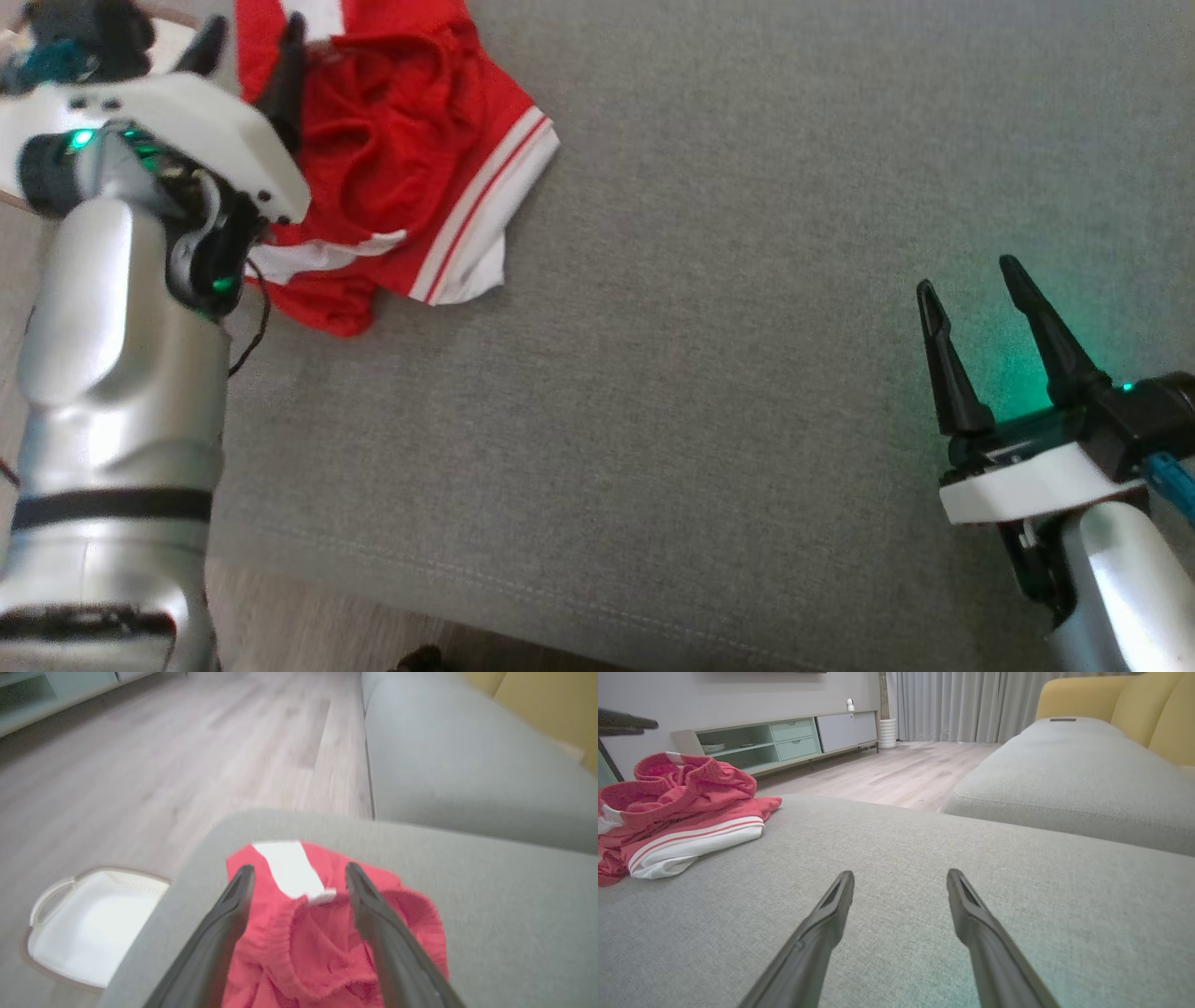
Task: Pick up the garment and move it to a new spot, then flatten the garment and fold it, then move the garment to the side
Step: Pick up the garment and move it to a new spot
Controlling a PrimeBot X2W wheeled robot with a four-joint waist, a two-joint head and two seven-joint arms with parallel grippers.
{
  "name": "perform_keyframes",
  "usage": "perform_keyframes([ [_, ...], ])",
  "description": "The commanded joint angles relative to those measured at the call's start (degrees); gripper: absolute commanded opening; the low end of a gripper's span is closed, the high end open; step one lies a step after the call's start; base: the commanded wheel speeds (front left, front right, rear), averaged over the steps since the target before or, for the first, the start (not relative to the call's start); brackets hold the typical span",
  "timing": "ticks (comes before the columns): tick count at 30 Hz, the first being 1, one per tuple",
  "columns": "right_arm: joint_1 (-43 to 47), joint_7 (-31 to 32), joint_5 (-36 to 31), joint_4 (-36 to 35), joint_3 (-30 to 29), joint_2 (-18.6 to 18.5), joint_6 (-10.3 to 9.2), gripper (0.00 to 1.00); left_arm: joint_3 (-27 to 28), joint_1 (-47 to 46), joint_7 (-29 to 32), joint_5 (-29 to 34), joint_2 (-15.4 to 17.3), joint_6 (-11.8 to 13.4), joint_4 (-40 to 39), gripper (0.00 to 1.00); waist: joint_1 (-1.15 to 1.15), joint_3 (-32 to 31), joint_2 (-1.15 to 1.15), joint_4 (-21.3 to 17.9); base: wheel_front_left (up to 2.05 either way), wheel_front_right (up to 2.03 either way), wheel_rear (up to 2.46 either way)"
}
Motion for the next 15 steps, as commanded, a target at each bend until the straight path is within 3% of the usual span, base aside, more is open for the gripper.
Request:
perform_keyframes([
  [1, -0.9, -0.6, 0.6, -2.2, 1.3, -1.0, 0.44, 1.0, -0.2, -3.2, 2.6, -2.9, 3.6, -0.3, 1.4, 1.0, -0.02, 2.4, 0.0, -1.2, 0.0, 0.0, 0.0],
  [7, -2.0, -0.6, 1.2, -2.5, 2.1, -2.2, 0.44, 1.0, -5.3, -8.1, 8.3, -9.2, 6.8, -0.3, 12.4, 1.0, -0.02, 5.1, 0.0, -3.0, 0.0, 0.0, 0.0],
  [12, -2.8, -0.6, 1.0, -3.0, 2.1, -2.8, 0.44, 1.0, -8.6, -10.4, 7.4, -10.5, 7.4, -0.3, 18.1, 1.0, -0.02, 7.0, 0.0, -3.8, 0.0, 0.0, 0.0],
  [13, -3.0, -0.6, 1.0, -2.9, 2.1, -2.8, 0.44, 1.0, -9.3, -10.6, 6.8, -10.8, 7.3, -0.3, 18.7, 0.92, -0.02, 7.3, 0.0, -4.0, 0.0, 0.0, 0.0],
  [14, -3.2, -0.6, 1.0, -2.9, 2.1, -2.7, 0.44, 1.0, -10.1, -10.8, 5.6, -10.9, 7.5, -0.3, 18.9, 0.37, -0.02, 7.6, 0.0, -4.2, 0.0, 0.0, 0.0],
  [15, -3.2, -0.6, 1.0, -2.9, 2.1, -2.7, 0.44, 1.0, -10.1, -10.8, 5.6, -10.9, 7.5, -0.3, 18.9, 0.37, -0.02, 7.6, 0.0, -4.2, 0.0, 0.0, 0.0],
])
